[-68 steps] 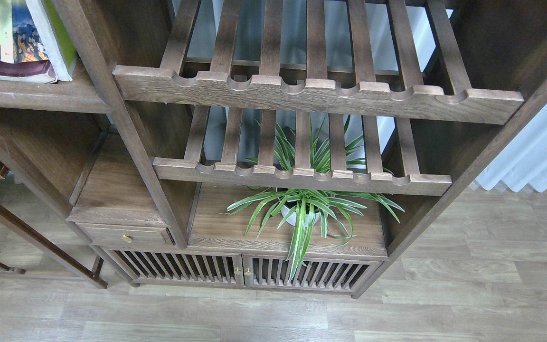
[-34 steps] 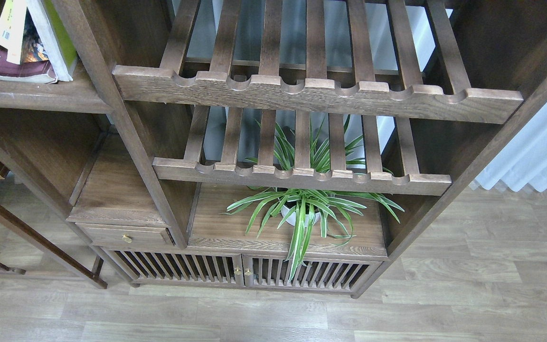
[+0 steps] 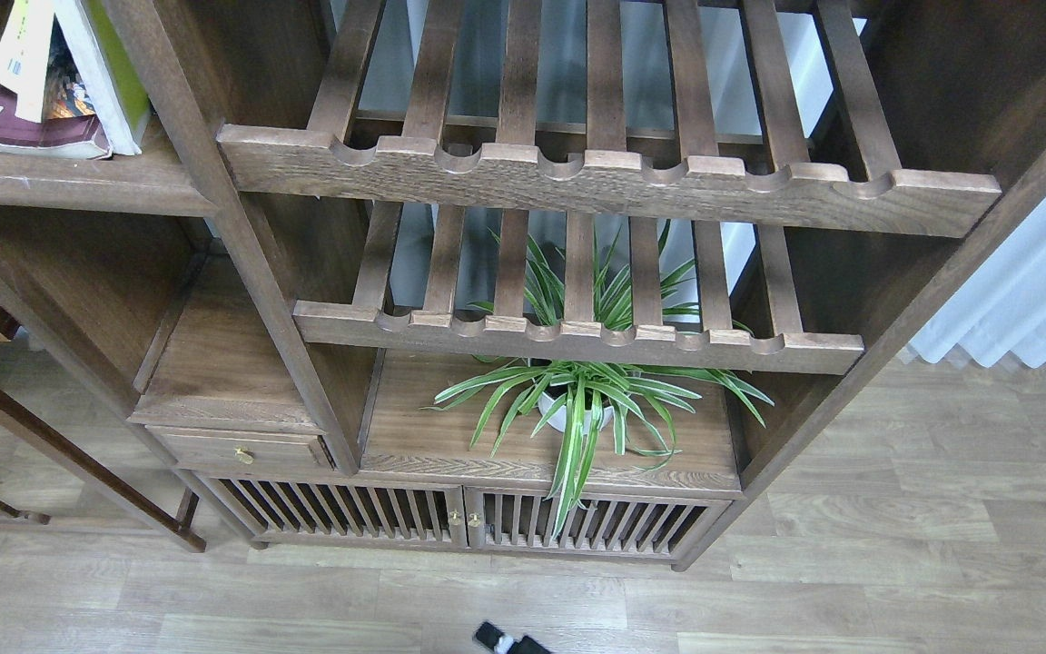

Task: Organize books on shelf

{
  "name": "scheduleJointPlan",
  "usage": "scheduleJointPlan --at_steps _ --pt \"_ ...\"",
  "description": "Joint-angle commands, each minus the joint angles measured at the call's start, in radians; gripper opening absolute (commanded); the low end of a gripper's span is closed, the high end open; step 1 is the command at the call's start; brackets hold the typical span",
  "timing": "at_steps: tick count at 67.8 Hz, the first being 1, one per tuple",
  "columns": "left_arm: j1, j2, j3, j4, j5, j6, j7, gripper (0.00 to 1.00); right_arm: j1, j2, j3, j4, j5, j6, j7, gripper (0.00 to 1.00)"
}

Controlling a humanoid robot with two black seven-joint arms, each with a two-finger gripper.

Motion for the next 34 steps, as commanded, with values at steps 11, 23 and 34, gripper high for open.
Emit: scheduleJointPlan --at_steps 11,23,34 --pt "0.120 -0.152 0.064 0.000 0.001 0.000 0.001 0.98 0.049 0.003 0.042 -0.008 0.001 0.000 0.000 0.99" --pt "0.177 -0.224 0.072 0.004 0.001 0.000 -0.001 0.98 0.075 0.003 0.060 -0.008 0.001 0.000 0.000 0.99" --pt "0.235 -0.310 0.100 0.023 0.001 0.000 -0.007 0.98 0.096 0.003 0.060 -0.012 0.001 0.000 0.000 0.99"
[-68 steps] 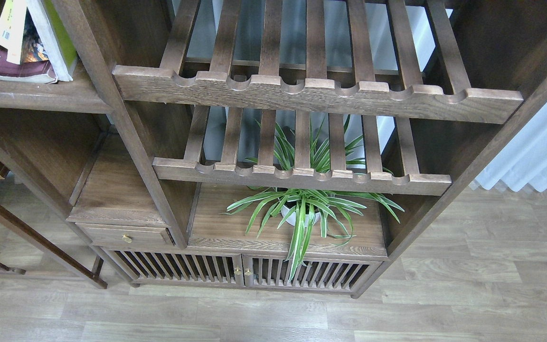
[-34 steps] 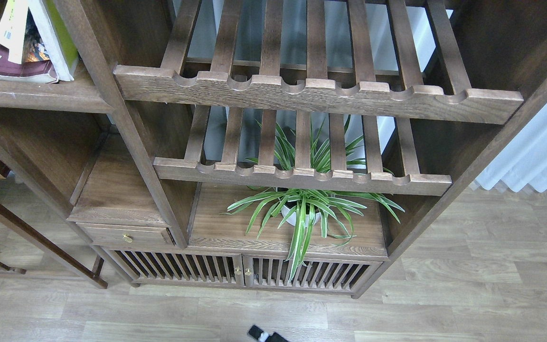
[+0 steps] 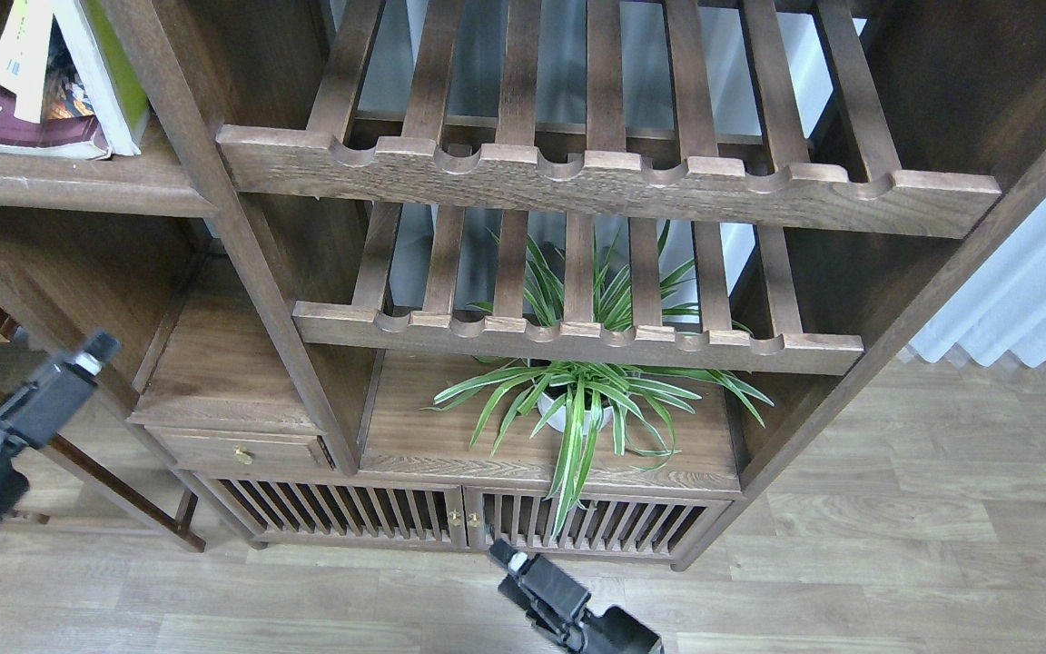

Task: Organize books on shelf

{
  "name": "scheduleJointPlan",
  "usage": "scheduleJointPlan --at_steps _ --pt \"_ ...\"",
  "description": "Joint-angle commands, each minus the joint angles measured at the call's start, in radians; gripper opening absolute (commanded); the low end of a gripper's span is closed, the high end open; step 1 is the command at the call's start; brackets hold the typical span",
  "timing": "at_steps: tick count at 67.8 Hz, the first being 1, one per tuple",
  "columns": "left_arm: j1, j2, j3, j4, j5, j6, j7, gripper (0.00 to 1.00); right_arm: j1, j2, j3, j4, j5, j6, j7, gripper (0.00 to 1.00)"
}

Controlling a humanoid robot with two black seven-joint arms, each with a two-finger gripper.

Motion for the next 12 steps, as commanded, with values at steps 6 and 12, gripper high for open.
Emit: scheduleJointPlan --at_steps 6,12 --pt "0.034 -0.087 0.021 0.011 -0.002 0.000 -0.008 0.98 0.026 0.000 -0.001 -0.015 0.002 0.000 0.000 0.99" --pt "0.046 -0.123 0.026 0.011 -0.002 0.000 -0.008 0.98 0.040 0.000 -0.001 -0.023 0.003 0.000 0.002 0.99"
